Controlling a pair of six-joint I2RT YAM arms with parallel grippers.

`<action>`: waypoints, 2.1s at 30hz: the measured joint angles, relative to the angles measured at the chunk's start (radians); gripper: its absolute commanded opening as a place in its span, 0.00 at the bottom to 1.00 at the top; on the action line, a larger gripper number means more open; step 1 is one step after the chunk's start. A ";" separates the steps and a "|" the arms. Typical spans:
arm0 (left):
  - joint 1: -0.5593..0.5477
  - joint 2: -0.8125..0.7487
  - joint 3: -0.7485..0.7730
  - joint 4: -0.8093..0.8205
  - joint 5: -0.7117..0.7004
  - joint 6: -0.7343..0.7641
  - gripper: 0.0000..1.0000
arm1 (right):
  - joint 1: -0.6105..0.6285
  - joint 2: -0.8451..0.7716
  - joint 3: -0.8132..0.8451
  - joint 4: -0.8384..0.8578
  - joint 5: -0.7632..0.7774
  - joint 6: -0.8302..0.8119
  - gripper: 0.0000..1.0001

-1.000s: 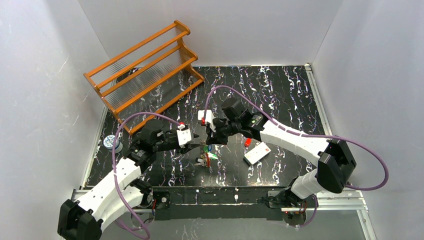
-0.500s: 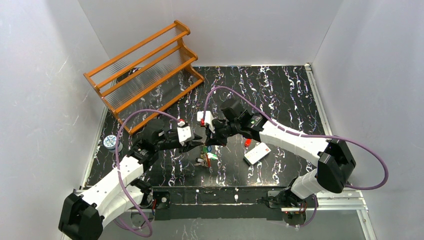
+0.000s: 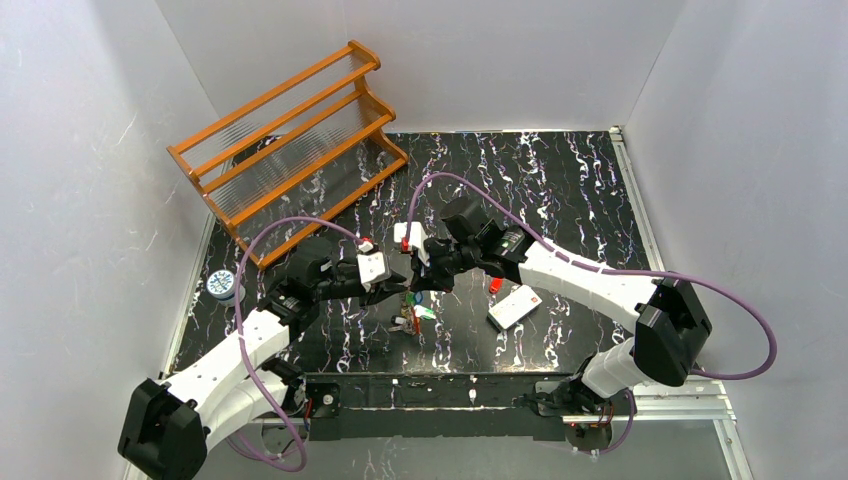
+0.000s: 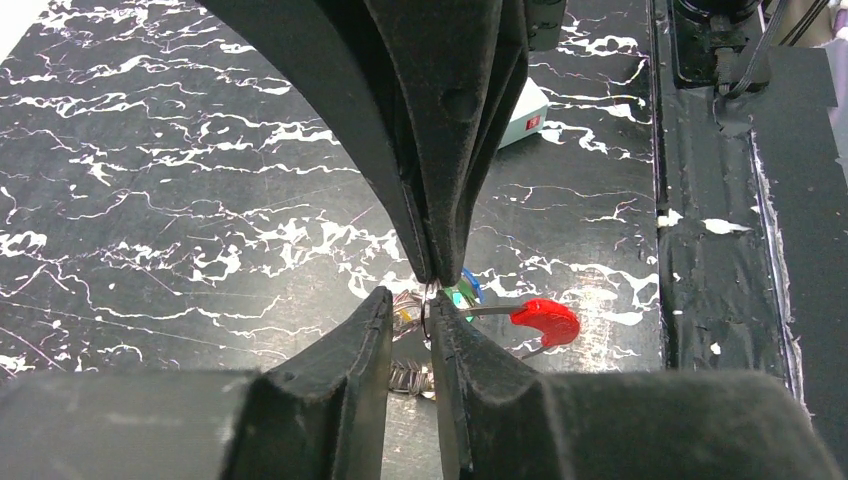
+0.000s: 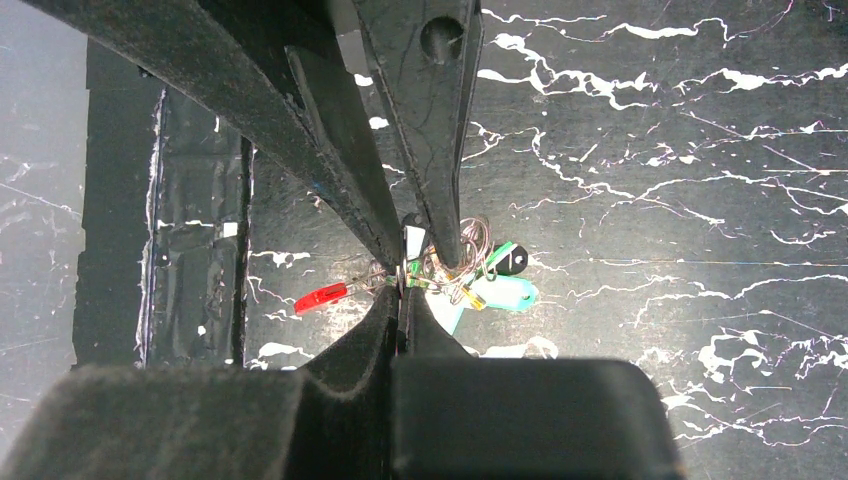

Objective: Put the keys on the keyring

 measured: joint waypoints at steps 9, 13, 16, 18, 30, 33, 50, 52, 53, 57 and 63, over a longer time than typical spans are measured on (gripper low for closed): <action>-0.006 0.001 0.000 -0.021 0.000 0.025 0.00 | 0.000 0.000 0.000 0.002 0.002 0.000 0.01; -0.006 0.001 0.000 -0.027 0.000 0.032 0.00 | 0.001 0.000 -0.001 0.003 0.014 0.002 0.33; -0.006 -0.002 0.000 -0.038 -0.011 0.031 0.00 | 0.001 -0.003 -0.006 0.031 0.029 0.011 0.49; -0.006 -0.015 -0.001 -0.039 -0.030 0.014 0.00 | 0.001 -0.022 -0.024 0.077 0.043 0.015 0.52; -0.006 -0.206 -0.201 0.297 -0.106 -0.203 0.00 | 0.001 -0.199 -0.221 0.347 0.060 0.049 0.41; -0.006 -0.226 -0.242 0.393 -0.109 -0.253 0.00 | 0.001 -0.213 -0.241 0.397 0.042 0.055 0.32; -0.006 -0.228 -0.261 0.550 -0.089 -0.325 0.00 | 0.001 -0.212 -0.246 0.418 0.025 0.060 0.01; -0.006 -0.227 -0.261 0.550 -0.089 -0.325 0.00 | 0.001 -0.212 -0.246 0.418 0.025 0.060 0.01; -0.006 -0.227 -0.261 0.550 -0.089 -0.325 0.00 | 0.001 -0.212 -0.246 0.418 0.026 0.060 0.01; -0.006 -0.227 -0.261 0.550 -0.089 -0.325 0.00 | 0.001 -0.209 -0.246 0.418 0.027 0.060 0.01; -0.006 -0.227 -0.261 0.543 -0.087 -0.325 0.00 | 0.001 -0.167 -0.245 0.419 0.026 0.060 0.01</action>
